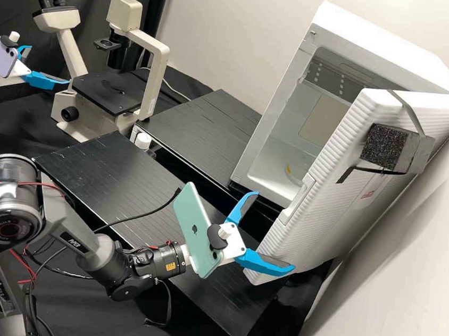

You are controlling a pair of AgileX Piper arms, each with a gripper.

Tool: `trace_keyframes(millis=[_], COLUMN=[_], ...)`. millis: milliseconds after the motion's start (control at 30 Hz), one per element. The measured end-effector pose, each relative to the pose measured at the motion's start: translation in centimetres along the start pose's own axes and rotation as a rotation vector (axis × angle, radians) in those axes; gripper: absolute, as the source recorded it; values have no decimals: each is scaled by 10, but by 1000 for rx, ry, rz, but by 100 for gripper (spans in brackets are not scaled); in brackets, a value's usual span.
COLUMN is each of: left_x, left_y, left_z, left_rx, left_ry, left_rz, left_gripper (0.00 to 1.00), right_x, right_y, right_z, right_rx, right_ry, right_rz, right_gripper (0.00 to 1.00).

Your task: Close the incubator door.

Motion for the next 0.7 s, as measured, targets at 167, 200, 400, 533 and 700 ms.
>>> trace_keyframes(millis=[167,200,400,533,700], left_x=[0,0,0,0,0], left_y=[0,0,0,0,0], left_z=[0,0,0,0,0], left_rx=[0,0,0,0,0], left_ry=[0,0,0,0,0], left_rz=[0,0,0,0,0], left_gripper=[100,100,100,100,100], right_x=[-5,-8,-27,-31,-29], right_y=[1,0,-7,-11,-24], right_z=[-9,-12,-40,-53,-60], right_rx=[94,110,107,110,133], right_ry=[44,58,208,294,327], right_rz=[-36,-57,-187,-218,-276], right_gripper=[100,100,100,100,100])
